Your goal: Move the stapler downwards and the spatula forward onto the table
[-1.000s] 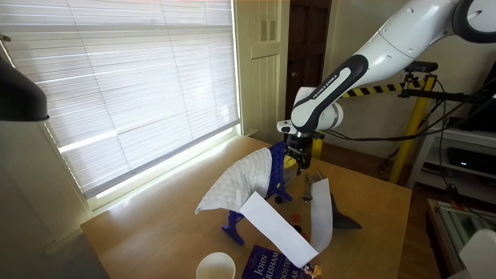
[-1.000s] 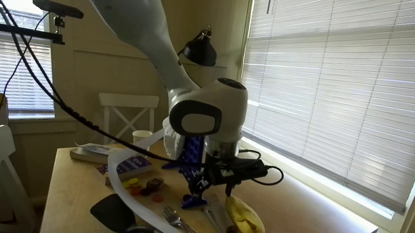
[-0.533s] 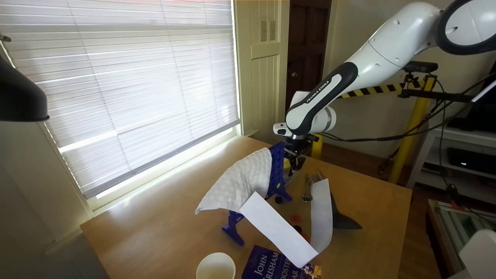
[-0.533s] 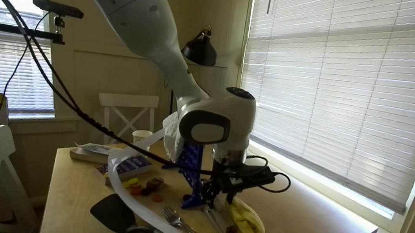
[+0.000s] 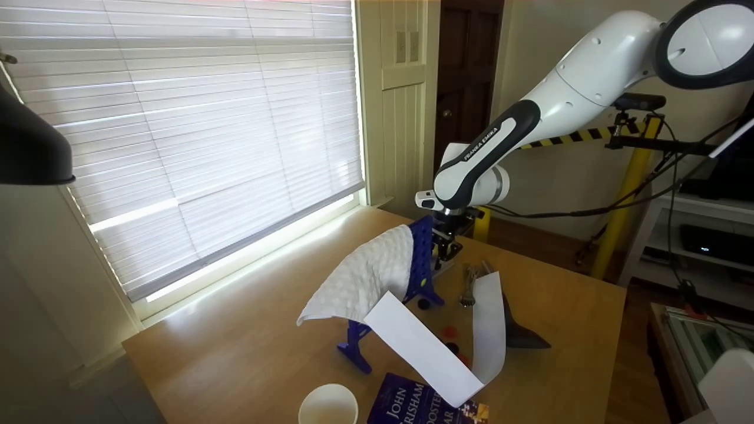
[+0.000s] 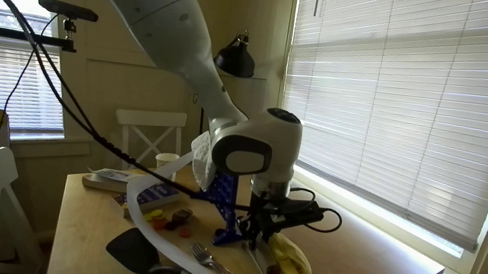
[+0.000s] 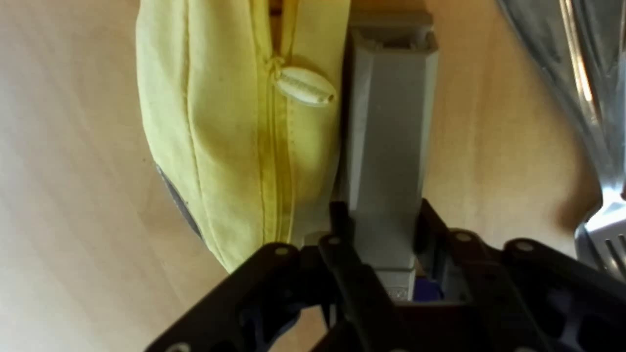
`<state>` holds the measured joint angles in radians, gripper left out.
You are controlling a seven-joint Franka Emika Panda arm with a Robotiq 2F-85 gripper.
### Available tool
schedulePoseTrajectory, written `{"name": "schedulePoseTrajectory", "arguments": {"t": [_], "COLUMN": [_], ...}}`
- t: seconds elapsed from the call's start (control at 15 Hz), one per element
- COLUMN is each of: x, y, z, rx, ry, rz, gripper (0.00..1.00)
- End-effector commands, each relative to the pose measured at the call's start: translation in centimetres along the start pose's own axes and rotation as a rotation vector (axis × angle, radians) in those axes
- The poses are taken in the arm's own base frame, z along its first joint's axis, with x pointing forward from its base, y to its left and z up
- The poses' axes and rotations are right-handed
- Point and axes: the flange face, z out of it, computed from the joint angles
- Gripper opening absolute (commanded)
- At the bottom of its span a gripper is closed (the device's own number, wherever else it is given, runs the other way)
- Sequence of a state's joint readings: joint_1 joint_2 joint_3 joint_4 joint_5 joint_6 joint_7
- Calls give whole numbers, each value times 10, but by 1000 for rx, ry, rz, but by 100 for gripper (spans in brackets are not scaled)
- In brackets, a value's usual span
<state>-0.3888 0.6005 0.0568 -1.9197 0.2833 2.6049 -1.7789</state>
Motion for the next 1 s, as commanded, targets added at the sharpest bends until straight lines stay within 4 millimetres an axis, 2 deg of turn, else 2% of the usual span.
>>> {"name": "schedulePoseTrajectory", "arguments": {"t": [0.0, 0.2, 0.53, 0.73, 0.93], "x": [-2, -15, -58, -81, -96], "y": [-5, -22, -69, -107, -140], "z": [-28, -60, -108, -121, -128], "rx": [-37, -41, -49, 30, 110], "ry": [-14, -33, -47, -11, 36], "rz": [33, 102, 201, 132, 17], "gripper": [11, 11, 11, 11, 11]}}
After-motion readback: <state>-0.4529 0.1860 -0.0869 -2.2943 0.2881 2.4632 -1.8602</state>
